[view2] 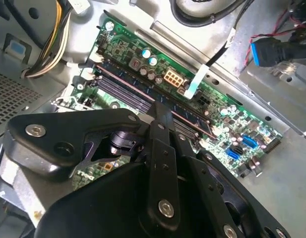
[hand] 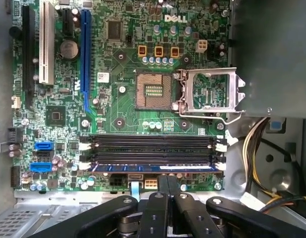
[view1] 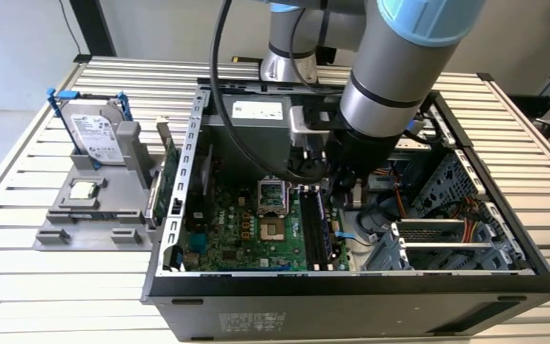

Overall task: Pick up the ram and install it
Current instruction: 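Press down the ram until it locks into place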

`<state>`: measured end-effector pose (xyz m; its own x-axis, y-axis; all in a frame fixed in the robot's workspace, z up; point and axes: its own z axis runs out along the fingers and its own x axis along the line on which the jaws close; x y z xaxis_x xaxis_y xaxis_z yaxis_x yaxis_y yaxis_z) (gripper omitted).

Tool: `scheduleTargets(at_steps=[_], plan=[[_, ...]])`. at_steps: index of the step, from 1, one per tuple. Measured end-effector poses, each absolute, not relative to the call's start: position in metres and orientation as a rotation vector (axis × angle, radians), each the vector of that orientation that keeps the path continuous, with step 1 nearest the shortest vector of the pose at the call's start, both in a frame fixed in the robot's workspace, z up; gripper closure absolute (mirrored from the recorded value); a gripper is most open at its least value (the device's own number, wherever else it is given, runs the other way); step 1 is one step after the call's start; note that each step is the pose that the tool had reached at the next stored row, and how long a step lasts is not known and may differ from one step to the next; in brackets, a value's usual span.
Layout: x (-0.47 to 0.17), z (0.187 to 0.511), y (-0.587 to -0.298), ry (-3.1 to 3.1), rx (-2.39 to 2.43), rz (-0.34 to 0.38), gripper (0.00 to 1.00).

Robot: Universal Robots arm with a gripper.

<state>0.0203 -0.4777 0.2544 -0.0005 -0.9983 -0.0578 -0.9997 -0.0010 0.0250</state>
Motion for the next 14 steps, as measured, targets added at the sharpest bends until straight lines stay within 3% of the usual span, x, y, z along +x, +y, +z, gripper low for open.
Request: scheduleTargets(at_steps=[14], plan=[[0.013,0.232,-0.478,2.204,-2.205,0.091,1.0]])
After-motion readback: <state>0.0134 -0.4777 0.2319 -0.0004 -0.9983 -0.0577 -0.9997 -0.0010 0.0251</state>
